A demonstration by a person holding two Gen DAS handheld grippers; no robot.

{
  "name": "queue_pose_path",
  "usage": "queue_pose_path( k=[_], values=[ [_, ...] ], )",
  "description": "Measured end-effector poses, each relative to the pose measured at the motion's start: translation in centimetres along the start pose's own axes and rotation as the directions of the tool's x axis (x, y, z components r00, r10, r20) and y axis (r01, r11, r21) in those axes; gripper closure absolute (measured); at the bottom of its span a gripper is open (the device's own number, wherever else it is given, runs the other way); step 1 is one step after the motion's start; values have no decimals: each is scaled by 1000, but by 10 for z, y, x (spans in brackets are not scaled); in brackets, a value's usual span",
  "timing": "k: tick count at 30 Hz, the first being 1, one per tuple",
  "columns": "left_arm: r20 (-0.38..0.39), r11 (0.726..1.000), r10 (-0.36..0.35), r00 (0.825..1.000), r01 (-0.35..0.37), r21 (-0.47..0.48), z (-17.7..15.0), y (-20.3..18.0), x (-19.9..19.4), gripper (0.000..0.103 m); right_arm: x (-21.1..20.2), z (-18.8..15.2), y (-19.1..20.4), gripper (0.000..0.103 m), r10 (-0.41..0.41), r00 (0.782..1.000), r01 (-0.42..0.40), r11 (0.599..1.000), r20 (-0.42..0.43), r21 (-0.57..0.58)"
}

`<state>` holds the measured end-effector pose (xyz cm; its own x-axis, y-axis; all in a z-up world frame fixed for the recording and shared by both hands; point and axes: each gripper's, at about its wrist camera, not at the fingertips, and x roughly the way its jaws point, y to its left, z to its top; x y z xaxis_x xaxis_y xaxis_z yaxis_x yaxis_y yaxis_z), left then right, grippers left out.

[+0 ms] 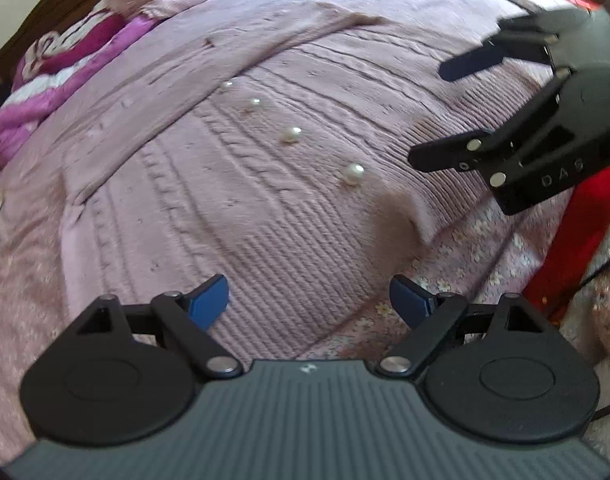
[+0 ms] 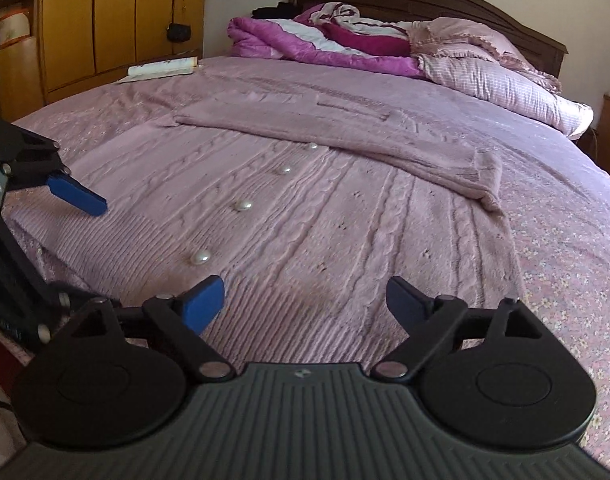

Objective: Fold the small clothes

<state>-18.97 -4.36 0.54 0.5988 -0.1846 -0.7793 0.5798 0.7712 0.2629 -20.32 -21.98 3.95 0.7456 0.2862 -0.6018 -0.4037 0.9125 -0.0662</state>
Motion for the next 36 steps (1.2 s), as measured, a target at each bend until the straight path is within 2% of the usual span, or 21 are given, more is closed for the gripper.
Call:
queue_pose_path(
  k=[5, 10, 12, 17, 19, 23, 28, 33, 35, 36],
  values=[
    [14, 996, 85, 996, -85, 29, -1, -6, 10, 11, -2, -2, 4, 11, 13, 1000, -14, 1000, -19, -26],
    [58, 994, 106, 993, -107, 19, -1, -5, 9, 13, -2, -4, 7, 10, 18, 999, -19, 999, -33, -46],
    [92, 992, 121, 988, -123, 22, 2, -4, 4, 29, -3, -5, 8, 10, 19, 999, -21, 998, -40, -55],
    [116, 994, 108, 987, -107, -14, 12, 2, 5, 48, -5, -7, 16, 10, 37, 998, -42, 994, -50, -99],
    [119, 995, 96, 988, -93, -33, 14, 5, 6, 53, -5, -7, 21, 9, 46, 997, -53, 991, -55, -122],
    [134, 993, 82, 988, -70, -93, 17, 11, 6, 75, 1, -10, 26, 8, 37, 996, -49, 987, -81, -153],
    [135, 991, 68, 988, -51, -126, 19, 16, 8, 77, 14, -15, 27, 8, 7, 992, -26, 987, -123, -161],
    [125, 991, 74, 989, -60, -117, 17, 13, 13, 76, 19, -14, 24, 10, -37, 995, 21, 988, -98, -155],
    [132, 990, 70, 989, -53, -128, 17, 14, 12, 77, 21, -12, 21, 10, -52, 995, 40, 990, -85, -135],
    [139, 990, 67, 988, -49, -134, 17, 15, 12, 82, 22, -12, 19, 11, -56, 995, 46, 991, -79, -124]
  ],
)
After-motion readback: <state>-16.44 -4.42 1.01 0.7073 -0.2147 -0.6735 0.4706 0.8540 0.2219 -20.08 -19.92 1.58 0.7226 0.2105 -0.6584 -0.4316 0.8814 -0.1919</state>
